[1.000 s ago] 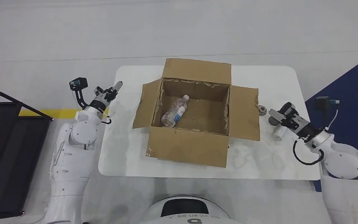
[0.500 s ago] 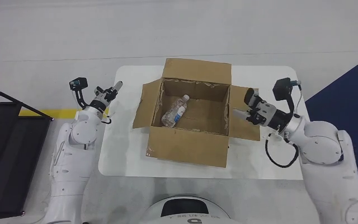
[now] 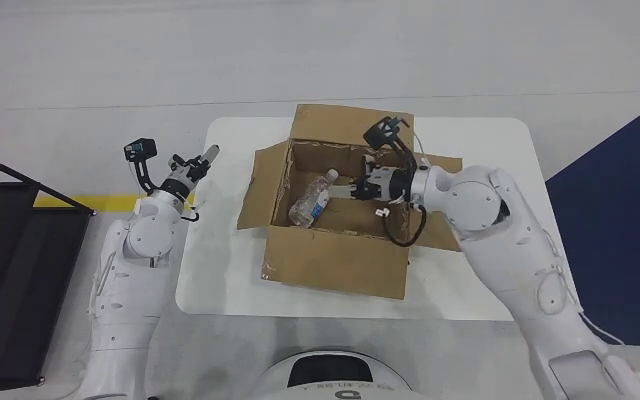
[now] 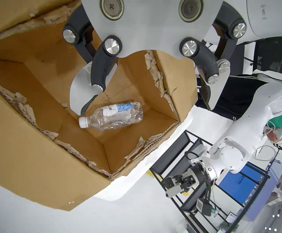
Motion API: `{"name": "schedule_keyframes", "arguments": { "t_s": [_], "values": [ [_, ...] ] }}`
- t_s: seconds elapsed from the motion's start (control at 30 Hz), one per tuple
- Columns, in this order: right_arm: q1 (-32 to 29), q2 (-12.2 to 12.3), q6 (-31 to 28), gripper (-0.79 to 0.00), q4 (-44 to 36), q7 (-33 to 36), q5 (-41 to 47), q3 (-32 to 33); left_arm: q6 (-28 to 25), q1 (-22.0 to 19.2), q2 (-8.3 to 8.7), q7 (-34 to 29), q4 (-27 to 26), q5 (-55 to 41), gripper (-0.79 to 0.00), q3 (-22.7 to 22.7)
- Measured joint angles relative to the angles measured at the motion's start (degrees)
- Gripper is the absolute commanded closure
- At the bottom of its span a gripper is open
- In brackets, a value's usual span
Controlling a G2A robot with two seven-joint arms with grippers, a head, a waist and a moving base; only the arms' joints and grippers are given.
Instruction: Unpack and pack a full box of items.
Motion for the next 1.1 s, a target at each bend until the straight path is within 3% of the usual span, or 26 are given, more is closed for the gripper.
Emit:
{"name": "schedule_keyframes", "arguments": {
  "t_s": [0.43,0.83,1.1],
  "values": [
    [0.07,-0.20,2.37,-0.785,1.75,-0.71,-0.45,-0.69,-0.24,0.09,0.04,0.30,-0.23,0.93,-0.785,0.42],
    [7.98,-5.05,20.72,-0.785,12.30,-6.15,-7.51,-16.29,-1.32,-0.41,0.05,3.98,1.16,7.20,-0.785,4.27],
    [9.37,-8.60,29.85,-0.785,17.51,-15.63,-7.28,-21.85,-1.62,-0.52,0.18,5.21,3.17,6.85,-0.785,4.19]
  ]
}}
